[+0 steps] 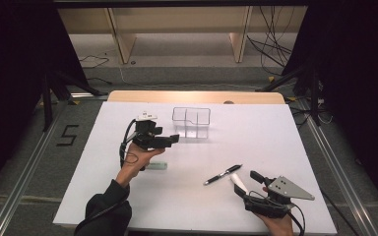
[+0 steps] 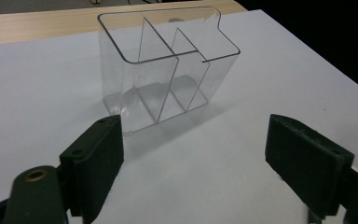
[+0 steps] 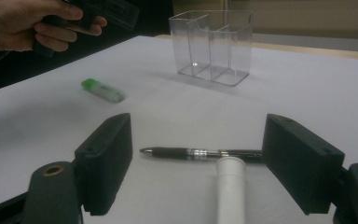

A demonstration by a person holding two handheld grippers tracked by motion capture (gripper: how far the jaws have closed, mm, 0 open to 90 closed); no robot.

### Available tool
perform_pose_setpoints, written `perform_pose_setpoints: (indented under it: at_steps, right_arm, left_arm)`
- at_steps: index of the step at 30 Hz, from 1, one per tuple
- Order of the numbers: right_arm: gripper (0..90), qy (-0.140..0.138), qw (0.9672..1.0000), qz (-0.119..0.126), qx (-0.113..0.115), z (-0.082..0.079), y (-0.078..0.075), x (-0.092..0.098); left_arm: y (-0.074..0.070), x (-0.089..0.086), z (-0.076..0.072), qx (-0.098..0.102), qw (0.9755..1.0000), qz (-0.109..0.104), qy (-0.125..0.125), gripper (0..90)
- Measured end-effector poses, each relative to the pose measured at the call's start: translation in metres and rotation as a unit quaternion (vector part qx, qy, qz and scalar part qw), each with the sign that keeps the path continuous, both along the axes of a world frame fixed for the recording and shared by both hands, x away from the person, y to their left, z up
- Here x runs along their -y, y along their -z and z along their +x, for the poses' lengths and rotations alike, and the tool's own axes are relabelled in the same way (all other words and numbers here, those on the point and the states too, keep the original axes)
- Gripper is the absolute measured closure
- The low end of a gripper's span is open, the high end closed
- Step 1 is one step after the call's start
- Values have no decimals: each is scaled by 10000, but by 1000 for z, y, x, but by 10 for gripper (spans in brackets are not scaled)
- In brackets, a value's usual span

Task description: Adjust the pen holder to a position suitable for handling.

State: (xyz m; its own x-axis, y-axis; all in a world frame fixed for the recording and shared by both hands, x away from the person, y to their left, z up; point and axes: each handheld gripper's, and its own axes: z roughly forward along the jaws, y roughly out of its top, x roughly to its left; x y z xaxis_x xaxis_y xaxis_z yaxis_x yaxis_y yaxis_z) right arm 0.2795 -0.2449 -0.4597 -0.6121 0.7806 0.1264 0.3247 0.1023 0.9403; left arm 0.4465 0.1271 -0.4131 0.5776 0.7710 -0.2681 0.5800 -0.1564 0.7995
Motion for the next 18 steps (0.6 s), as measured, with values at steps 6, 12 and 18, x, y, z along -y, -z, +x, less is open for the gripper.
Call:
perform_pose_setpoints:
  at_steps: [6,12,18]
  right_arm:
    - [256,25,10000,20,-1,1,0,3]
    - [256,30,10000,20,-10,3,1,5]
    - [256,33,10000,44,-37,6,2,6]
  left_arm:
    - [3,9,-4,-72,9997,123,203,175]
    - [1,20,-10,-90,9989,227,412,168]
    - [2,30,-16,-131,9976,307,611,162]
